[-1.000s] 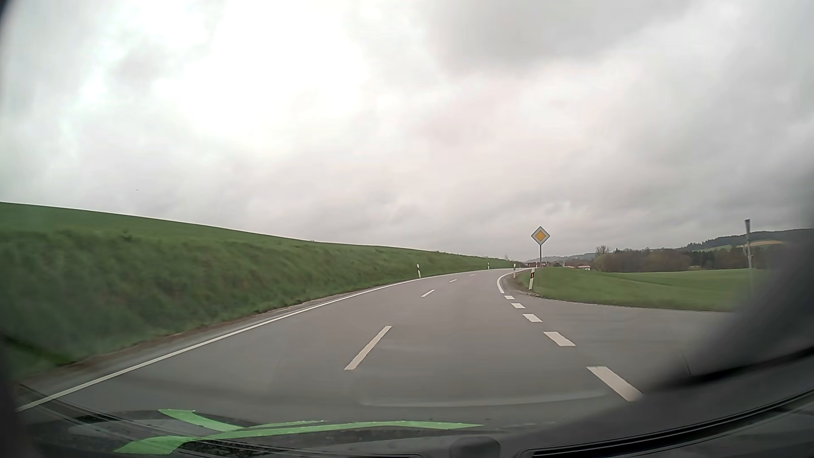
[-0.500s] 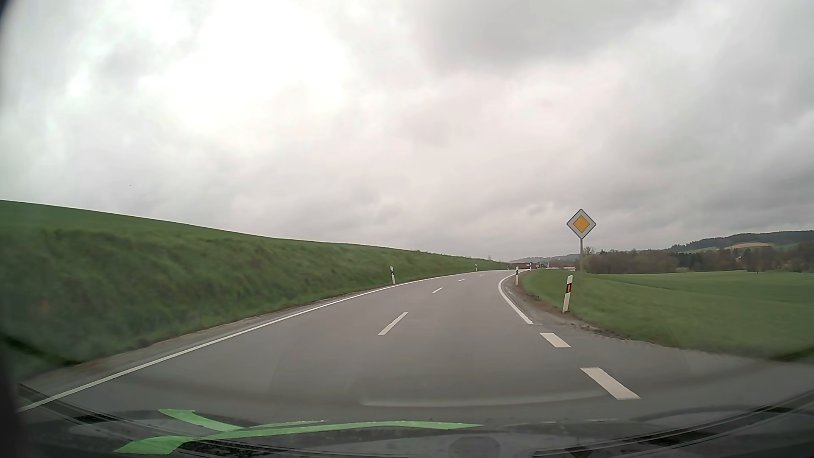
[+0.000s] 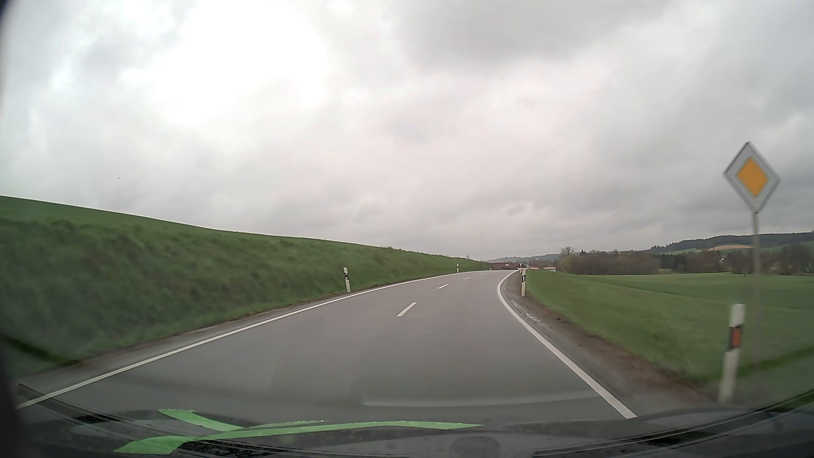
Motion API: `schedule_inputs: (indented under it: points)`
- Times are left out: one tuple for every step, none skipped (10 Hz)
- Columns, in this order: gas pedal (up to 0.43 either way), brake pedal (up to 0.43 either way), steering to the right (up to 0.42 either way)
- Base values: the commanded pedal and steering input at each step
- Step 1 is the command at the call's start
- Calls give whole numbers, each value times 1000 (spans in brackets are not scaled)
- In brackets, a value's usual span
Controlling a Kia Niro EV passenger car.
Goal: Follow the waypoints while adhering to traffic rules and regulations
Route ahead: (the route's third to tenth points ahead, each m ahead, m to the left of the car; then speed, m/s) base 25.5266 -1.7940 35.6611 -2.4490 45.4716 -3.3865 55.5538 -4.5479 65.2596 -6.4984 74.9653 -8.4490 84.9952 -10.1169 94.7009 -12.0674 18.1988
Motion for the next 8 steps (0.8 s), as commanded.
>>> schedule_inputs:
  points:
    - [138,0,27]
    - [138,0,27]
    - [138,0,27]
    - [138,0,27]
    - [138,0,27]
    - [138,0,26]
    - [138,0,26]
    - [138,0,26]
